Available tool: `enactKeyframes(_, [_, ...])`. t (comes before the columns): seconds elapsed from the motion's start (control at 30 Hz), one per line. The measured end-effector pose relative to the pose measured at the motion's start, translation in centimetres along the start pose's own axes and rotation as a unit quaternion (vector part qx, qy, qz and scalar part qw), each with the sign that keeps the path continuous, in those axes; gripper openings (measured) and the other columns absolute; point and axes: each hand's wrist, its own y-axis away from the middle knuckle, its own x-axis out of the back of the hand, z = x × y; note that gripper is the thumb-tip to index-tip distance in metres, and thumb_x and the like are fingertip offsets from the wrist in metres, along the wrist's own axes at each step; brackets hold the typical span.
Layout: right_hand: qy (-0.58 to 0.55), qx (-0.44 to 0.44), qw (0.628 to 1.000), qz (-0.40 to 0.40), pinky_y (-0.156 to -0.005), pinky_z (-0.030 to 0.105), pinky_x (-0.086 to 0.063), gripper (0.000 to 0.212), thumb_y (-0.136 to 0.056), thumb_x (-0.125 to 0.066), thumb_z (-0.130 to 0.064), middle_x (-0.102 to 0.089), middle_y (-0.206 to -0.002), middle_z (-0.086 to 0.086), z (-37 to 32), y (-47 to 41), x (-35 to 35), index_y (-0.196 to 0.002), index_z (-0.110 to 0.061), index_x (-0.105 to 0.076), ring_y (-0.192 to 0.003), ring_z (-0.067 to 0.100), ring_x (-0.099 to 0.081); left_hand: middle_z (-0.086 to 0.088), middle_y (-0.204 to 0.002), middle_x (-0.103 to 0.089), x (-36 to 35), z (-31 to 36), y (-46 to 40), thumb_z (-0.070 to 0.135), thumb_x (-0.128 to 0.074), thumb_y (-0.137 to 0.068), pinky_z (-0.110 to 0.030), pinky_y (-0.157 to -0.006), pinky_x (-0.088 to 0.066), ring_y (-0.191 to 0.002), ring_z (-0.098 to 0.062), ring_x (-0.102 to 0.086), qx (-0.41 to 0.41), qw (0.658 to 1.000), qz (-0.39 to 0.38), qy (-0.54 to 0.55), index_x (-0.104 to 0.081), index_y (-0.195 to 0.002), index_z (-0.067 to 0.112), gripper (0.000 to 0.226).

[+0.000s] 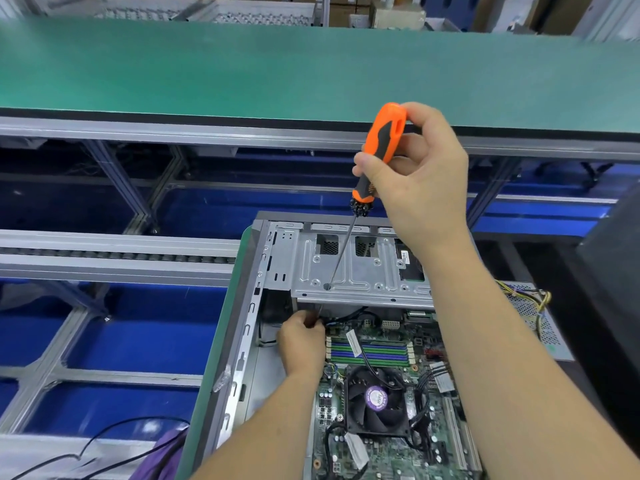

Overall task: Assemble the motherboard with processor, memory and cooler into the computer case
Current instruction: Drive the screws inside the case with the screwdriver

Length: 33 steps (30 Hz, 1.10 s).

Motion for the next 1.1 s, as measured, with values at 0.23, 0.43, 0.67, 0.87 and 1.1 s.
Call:
enactKeyframes(0.23, [0.008, -0.011, 1.000, -0.001, -0.068, 0.045, -0.062, 0.041, -0.084, -0.077, -0.008, -0.070, -0.087, 0.004, 0.9, 0.9, -0.5, -0.114, -0.025, -0.054, -0.078, 0.029, -0.073, 0.020, -0.062, -0.061, 0.2, 0.2, 0.3, 0.010, -0.070, -0.087, -0.011, -0.049, -0.040, -0.061, 0.001, -0.059, 0.005, 1.000, 0.011, 0.000, -0.061, -0.073, 0.035, 0.030])
enactKeyframes(0.43, [0.007, -0.004, 1.000, -0.005, -0.069, 0.046, -0.062, 0.043, -0.083, -0.077, -0.009, -0.069, -0.088, 0.004, 0.9, 1.1, -0.8, -0.119, -0.018, -0.055, -0.077, 0.027, -0.071, 0.015, -0.076, -0.068, 0.1, -0.5, 0.1, 0.013, -0.068, -0.090, -0.009, -0.053, -0.039, -0.066, -0.003, -0.062, -0.003, 0.999, 0.018, -0.040, -0.075, -0.103, 0.017, 0.016])
enactKeyframes(0.67, [0.010, -0.006, 1.000, -0.008, -0.071, 0.046, -0.062, 0.044, -0.083, -0.077, -0.007, -0.069, -0.090, 0.006, 1.1, 1.2, -1.1, -0.120, -0.013, -0.055, -0.079, 0.027, -0.070, 0.002, -0.099, -0.076, 0.3, -0.9, -0.1, 0.012, -0.067, -0.090, -0.012, -0.059, -0.039, -0.078, -0.011, -0.063, 0.004, 0.999, 0.021, -0.047, -0.074, -0.112, 0.017, 0.023])
enactKeyframes(0.87, [0.013, -0.006, 1.000, -0.004, -0.070, 0.046, -0.062, 0.042, -0.084, -0.077, -0.007, -0.068, -0.092, 0.008, 1.1, 1.2, -1.0, -0.118, -0.016, -0.054, -0.082, 0.030, -0.072, 0.004, -0.099, -0.075, 0.3, -1.1, -0.1, 0.012, -0.068, -0.090, -0.019, -0.071, -0.044, -0.081, -0.013, -0.064, 0.008, 0.999, 0.008, -0.036, -0.074, -0.112, 0.018, 0.023])
enactKeyframes(1.1, [0.027, -0.004, 1.000, -0.007, -0.069, 0.043, -0.062, 0.043, -0.083, -0.079, -0.008, -0.069, -0.092, 0.006, 1.0, 1.2, -1.1, -0.117, -0.019, -0.054, -0.079, 0.025, -0.071, 0.005, -0.096, -0.075, 0.6, -1.1, -0.1, 0.011, -0.068, -0.089, -0.020, -0.074, -0.045, -0.082, -0.013, -0.065, -0.001, 0.999, 0.006, -0.036, -0.074, -0.110, 0.017, 0.022])
